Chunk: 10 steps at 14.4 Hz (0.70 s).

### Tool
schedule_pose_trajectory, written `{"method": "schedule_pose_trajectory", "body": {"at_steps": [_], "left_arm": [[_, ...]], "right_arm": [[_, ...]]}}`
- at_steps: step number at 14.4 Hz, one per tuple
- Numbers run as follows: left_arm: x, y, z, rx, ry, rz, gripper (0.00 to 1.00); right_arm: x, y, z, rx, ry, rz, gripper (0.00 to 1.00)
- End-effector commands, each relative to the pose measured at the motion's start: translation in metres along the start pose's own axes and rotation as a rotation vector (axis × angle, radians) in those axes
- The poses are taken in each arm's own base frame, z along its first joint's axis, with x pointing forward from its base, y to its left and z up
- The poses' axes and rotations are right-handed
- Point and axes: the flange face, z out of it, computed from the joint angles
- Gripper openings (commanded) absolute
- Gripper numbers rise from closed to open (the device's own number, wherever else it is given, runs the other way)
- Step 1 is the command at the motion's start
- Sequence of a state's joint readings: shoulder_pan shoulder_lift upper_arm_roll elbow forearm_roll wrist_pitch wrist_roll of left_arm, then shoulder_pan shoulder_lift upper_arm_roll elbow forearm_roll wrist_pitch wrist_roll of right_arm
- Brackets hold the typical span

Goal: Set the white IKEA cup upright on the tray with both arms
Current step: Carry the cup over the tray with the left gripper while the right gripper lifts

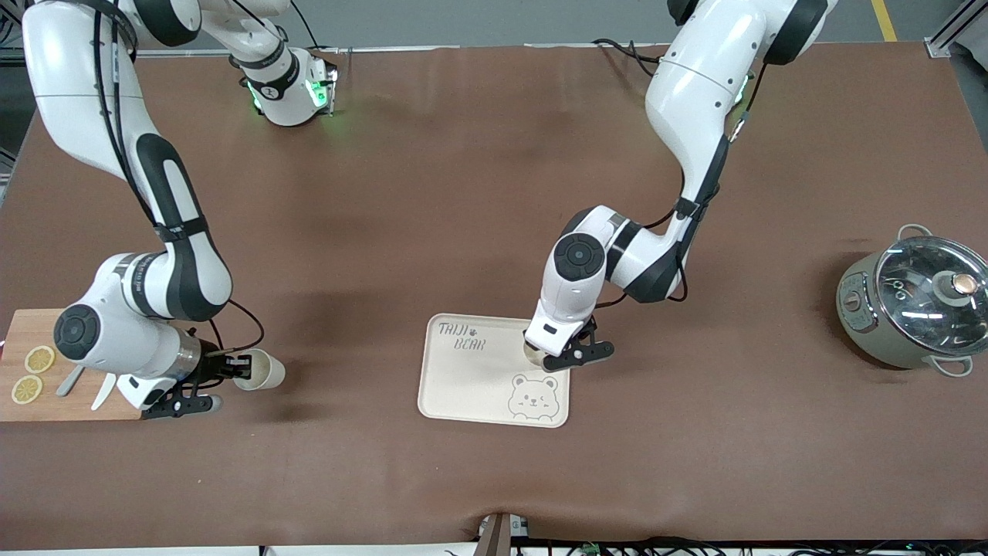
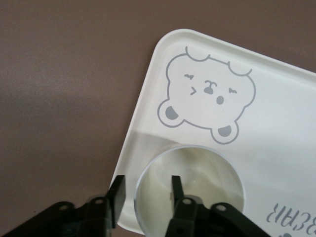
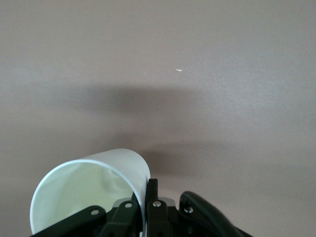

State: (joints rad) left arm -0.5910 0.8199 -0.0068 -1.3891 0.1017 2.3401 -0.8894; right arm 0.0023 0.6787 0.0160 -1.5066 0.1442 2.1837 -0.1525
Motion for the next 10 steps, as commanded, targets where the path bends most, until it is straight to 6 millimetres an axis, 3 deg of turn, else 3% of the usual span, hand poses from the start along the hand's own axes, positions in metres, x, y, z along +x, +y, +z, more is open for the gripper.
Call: {"method": "schedule_pose_trajectory", "body": {"at_steps": [1,7,10], "left_arm": [[0.002,0.006,-0.008,0.020,0.034,0.007,1.00],[0.011,-0.006,-0.040,0.078,-0.009,-0.016,1.00],[0.029,-0.026,-0.053,0.115,-0.015,-0.029,1.00]], "right_arm": [[0.005,-0.037,-0.023,0.023,-0.008,0.072,0.00],[0.007,-0.151,-0.035,0.026,-0.002,0.231,0.00],[0.001,-0.198,-0.030,0.022,-0.005,0.286,0.00]]}}
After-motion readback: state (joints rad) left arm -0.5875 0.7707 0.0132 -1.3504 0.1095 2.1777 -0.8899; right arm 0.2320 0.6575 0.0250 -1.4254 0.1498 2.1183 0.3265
